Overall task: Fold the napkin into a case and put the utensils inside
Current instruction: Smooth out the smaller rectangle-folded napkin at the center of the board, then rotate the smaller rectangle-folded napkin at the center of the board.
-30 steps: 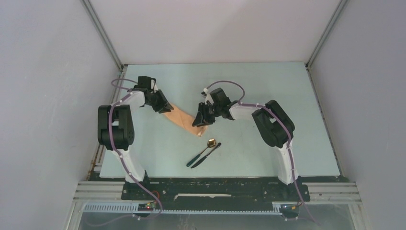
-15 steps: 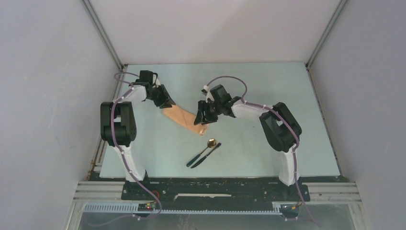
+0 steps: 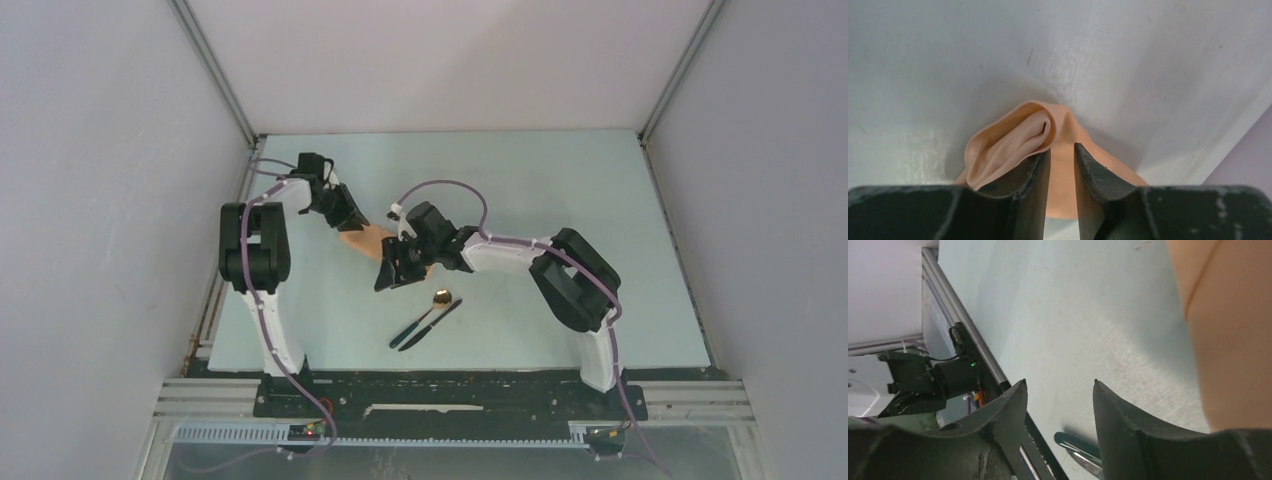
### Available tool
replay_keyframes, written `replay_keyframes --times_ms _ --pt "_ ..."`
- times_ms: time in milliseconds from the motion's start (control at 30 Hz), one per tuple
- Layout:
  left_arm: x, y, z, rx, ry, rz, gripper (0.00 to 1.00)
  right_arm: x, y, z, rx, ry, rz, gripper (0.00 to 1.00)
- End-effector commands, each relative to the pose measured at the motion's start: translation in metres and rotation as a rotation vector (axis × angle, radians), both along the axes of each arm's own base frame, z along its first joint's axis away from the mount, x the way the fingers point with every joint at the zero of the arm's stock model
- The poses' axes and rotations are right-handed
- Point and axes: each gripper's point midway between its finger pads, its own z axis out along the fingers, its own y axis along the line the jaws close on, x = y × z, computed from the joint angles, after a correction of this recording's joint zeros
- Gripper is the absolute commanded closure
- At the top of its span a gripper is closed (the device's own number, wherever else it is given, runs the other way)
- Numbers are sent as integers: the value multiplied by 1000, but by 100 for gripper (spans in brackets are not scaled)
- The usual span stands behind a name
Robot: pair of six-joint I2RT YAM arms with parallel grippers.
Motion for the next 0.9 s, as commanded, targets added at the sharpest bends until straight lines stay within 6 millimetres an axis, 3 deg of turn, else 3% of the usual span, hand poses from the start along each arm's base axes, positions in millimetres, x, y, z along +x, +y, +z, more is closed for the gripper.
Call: replay_keyframes --times_ms 0,200,267,433,633,700,767,833,867 --pt "14 9 6 39 -24 -5 67 12 -5 -17 -11 10 -54 41" --pt "30 11 78 55 -231 -8 65 17 -17 -39 -33 27 -121 41" --pt "37 13 90 70 -275 0 64 22 -23 -46 -60 19 -158 41" --pt "48 6 82 22 -254 15 66 49 -44 -62 -142 -8 -298 42" --pt "53 -1 84 40 -285 3 63 115 -75 -59 -150 -65 -471 41" --pt "57 -2 82 49 -283 -16 56 145 -75 -45 -113 -81 -498 39" --pt "63 -1 77 76 -272 -39 54 173 -69 -33 -89 -108 -508 38" --pt "71 -1 63 99 -230 -64 54 191 -60 -35 -89 -112 -486 36" --pt "75 -1 66 103 -228 -74 51 198 -54 -31 -72 -118 -474 36"
